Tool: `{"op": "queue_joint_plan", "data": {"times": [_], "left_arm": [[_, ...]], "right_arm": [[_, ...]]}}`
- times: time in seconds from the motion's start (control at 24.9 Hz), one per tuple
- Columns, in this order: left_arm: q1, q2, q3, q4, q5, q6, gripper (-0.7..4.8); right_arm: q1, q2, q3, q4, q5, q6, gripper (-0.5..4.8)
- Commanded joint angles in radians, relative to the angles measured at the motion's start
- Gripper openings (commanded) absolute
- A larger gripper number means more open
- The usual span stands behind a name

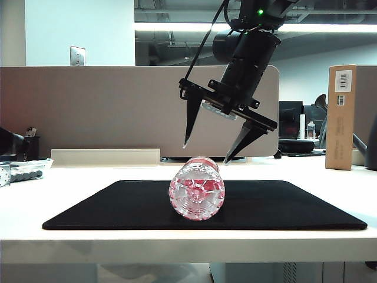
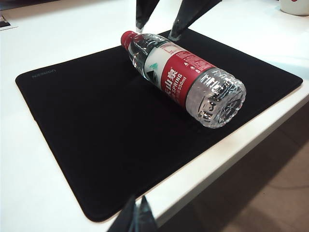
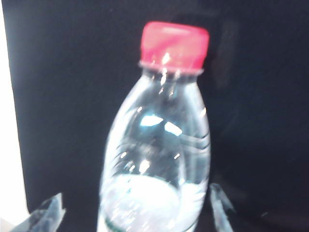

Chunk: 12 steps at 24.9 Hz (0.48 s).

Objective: Stand the plastic bottle up on the black mouse pad.

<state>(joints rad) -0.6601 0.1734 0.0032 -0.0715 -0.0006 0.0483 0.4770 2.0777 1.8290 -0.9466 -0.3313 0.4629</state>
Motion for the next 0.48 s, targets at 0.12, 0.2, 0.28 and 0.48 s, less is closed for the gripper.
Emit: {"op": "queue_joint_plan", "data": {"times": [0.12, 0.2, 0.28, 0.48], "left_arm": [[-0.001, 0.002, 0.005, 0.005, 0.004, -0.003, -0.04], [-0.001, 0.002, 0.005, 0.005, 0.004, -0.003, -0.04], [-0.001, 0.002, 0.005, 0.005, 0.004, -0.003, -0.04], [-0.001, 0.001, 0.005, 0.005, 0.004, -0.003, -0.04]], "right_arm": [[0.014, 0.008, 0.005, 0.036, 0.014, 0.0, 4.01], [0.034, 0.025, 0.005, 0.056, 0.023, -0.003, 4.01], [0.054, 0.043, 0.005, 0.071, 0.043, 0.002, 4.01], [0.076, 0.08, 0.006, 0.074, 0.089, 0.008, 4.01]]}}
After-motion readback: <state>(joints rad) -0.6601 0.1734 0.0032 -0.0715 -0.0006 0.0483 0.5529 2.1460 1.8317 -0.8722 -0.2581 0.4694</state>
